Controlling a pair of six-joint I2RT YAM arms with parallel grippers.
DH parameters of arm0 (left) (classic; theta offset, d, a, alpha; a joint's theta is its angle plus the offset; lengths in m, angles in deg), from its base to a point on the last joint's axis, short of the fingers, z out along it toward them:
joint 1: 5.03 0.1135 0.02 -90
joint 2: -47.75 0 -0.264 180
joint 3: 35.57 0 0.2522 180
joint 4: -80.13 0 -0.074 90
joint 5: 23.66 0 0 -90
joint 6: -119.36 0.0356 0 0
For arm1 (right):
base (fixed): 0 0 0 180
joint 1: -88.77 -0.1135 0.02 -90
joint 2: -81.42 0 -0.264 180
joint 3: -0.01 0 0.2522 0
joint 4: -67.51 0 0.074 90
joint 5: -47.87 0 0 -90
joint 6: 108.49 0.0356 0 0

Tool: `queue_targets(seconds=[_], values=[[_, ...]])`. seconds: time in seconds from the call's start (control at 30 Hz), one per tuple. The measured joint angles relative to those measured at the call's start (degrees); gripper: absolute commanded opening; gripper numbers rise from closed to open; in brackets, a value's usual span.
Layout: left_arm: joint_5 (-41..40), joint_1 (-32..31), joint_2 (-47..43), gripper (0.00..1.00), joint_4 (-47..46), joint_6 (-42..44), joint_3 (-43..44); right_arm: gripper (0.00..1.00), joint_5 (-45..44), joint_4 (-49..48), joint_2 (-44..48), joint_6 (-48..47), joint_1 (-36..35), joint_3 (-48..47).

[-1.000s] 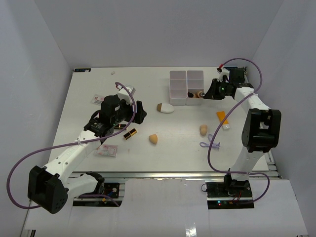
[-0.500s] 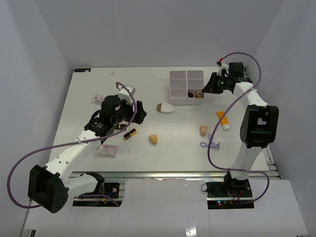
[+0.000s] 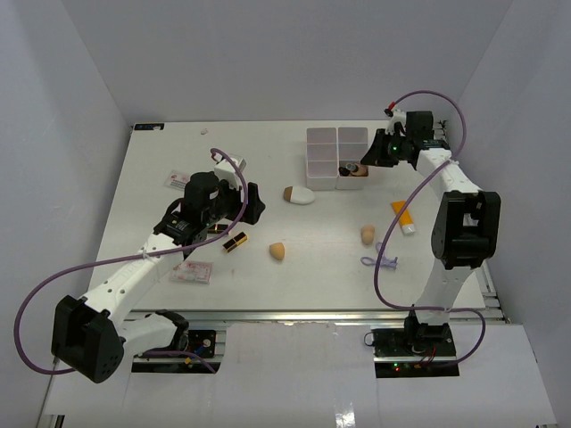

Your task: Organize the makeup

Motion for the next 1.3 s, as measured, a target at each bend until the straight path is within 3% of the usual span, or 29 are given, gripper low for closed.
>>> queue_targets(seconds=[0.13,0.23,0.37,0.53,0.7,0.83,1.07,1.3], values=[[0.5,0.0,0.0,0.98,0.0,0.2,0.0,0.2,0.3,-1.1,4.6,-3.3,0.1,2.9],[3.1,0.0,0.0,0.98,0.0,0.7,-0.1,0.25,3.5,0.5,8.1,-11.5,0.2,4.9],[8.5,0.0,0.9,0.98,-0.4,0.9,-0.1,0.39,10.7,6.7,12.0,-25.3,0.2,7.7],[11.3,-1.2,5.7,0.97,0.2,-3.9,-0.1,0.61,18.8,16.7,25.2,-43.0,0.2,19.4],[1.4,-12.8,8.5,0.84,6.5,-14.8,0.0,0.66,23.6,17.8,41.7,-48.9,0.2,31.6],[-5.6,-19.8,9.7,0.77,10.4,-23.8,0.1,0.66,26.3,17.7,44.8,-49.8,0.4,34.5],[-18.2,-20.6,19.7,0.61,15.0,-38.8,1.6,0.65,30.5,18.5,44.9,-52.1,5.9,35.0],[-24.1,-21.3,28.4,0.6,17.3,-46.7,7.0,0.65,34.5,22.2,43.5,-56.1,10.7,35.0]])
